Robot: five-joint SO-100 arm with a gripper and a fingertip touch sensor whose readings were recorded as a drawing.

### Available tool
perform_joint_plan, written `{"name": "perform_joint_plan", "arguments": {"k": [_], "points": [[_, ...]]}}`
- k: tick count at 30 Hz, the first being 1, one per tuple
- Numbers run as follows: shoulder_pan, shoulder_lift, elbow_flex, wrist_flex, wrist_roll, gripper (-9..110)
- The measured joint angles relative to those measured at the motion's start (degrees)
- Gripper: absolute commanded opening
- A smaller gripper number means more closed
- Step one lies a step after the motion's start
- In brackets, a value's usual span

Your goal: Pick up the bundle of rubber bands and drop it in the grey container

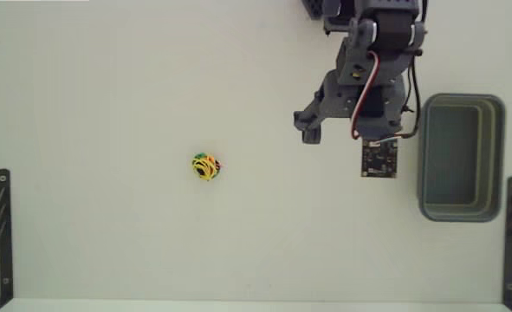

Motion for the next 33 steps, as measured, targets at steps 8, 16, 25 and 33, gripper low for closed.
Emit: {"name": "perform_joint_plan", "arguments": {"k": [8, 16, 25, 33], "points": [[0.0, 0.0, 0.0, 0.0, 0.0, 110], [0.0, 0.0, 0.0, 0.0, 0.0, 110], [0.0, 0.0, 0.0, 0.0, 0.0, 110], [2.0, 0.0, 0.0, 0.0, 0.0, 110]]}}
